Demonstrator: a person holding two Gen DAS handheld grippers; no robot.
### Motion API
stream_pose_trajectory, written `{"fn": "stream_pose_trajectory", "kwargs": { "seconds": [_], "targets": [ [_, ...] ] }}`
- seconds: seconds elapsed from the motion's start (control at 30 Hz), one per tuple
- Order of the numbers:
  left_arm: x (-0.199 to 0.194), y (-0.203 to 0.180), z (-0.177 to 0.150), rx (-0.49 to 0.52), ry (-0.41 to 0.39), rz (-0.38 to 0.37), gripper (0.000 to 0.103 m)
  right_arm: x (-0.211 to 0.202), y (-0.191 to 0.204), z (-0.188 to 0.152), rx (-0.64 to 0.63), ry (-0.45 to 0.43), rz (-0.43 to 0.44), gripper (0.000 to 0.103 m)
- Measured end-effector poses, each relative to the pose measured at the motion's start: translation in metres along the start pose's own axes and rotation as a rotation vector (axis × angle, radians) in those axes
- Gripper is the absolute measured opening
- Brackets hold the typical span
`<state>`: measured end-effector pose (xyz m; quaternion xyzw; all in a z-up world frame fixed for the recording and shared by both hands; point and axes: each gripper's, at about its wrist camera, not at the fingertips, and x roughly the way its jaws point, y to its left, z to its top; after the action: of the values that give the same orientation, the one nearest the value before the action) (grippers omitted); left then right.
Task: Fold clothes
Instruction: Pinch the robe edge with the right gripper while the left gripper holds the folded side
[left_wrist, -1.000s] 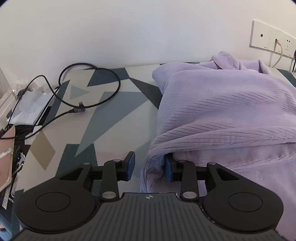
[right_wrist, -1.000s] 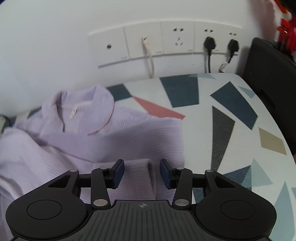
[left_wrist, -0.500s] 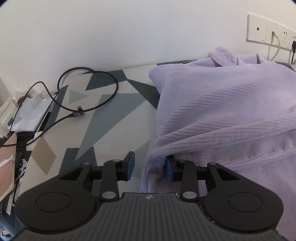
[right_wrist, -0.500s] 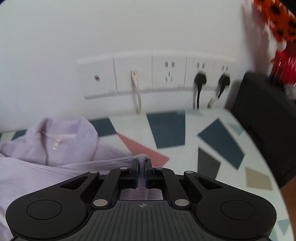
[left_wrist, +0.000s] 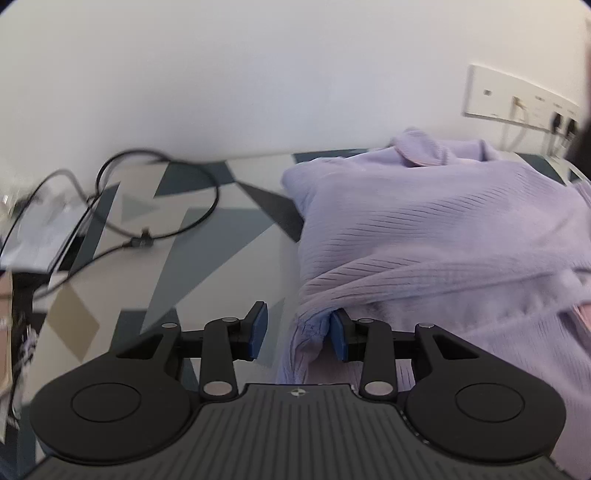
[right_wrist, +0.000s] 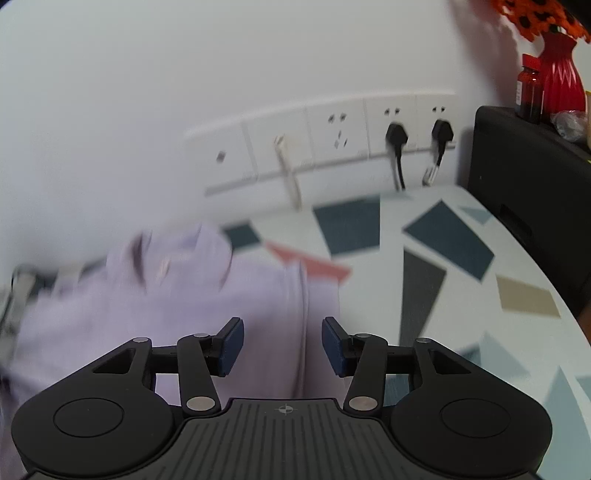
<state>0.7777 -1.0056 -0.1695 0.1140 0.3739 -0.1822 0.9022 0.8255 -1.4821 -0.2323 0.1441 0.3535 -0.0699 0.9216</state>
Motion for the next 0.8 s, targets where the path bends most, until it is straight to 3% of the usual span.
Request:
{"fn": "stream_pose_trajectory", "kwargs": {
  "seconds": [0.13, 0.2, 0.23, 0.3, 0.37, 0.5, 0.57, 0.7, 0.8],
  "targets": [
    [0.0, -0.006, 0.001, 0.083, -0.021, 0.003, 0.037, 0.01, 0.01, -0.025, -0.034, 0.042, -0.007, 0.046],
    [0.0, -0.01, 0.002, 0.115, -0.034, 0.016, 0.037, 0.018, 0.013, -0.034, -0.013, 0.043, -0.012, 0.034],
    [0.001, -0.012, 0.002, 0.134, -0.042, 0.026, 0.03, 0.02, 0.013, -0.036, 0.002, 0.047, -0.015, 0.016],
    [-0.001, -0.016, 0.002, 0.168, -0.049, 0.009, 0.014, 0.02, 0.012, -0.036, 0.031, 0.04, -0.014, 0.01],
    [-0.008, -0.02, 0.002, 0.201, -0.08, 0.029, 0.012, 0.01, 0.009, -0.03, 0.048, 0.013, -0.009, 0.005],
    [-0.025, -0.027, 0.002, 0.259, -0.127, 0.011, 0.012, -0.03, 0.004, -0.004, 0.048, -0.077, 0.008, 0.003],
    [-0.03, -0.033, -0.004, 0.331, -0.14, 0.0, 0.012, -0.043, -0.001, 0.001, 0.043, -0.077, 0.015, 0.003],
    [-0.021, -0.045, -0.024, 0.505, -0.079, -0.031, 0.013, -0.035, -0.003, -0.02, -0.01, 0.043, -0.024, 0.003],
    [-0.019, -0.043, -0.023, 0.55, -0.033, -0.081, 0.018, -0.013, -0.002, -0.048, -0.03, 0.143, -0.056, 0.004]
  ]
}}
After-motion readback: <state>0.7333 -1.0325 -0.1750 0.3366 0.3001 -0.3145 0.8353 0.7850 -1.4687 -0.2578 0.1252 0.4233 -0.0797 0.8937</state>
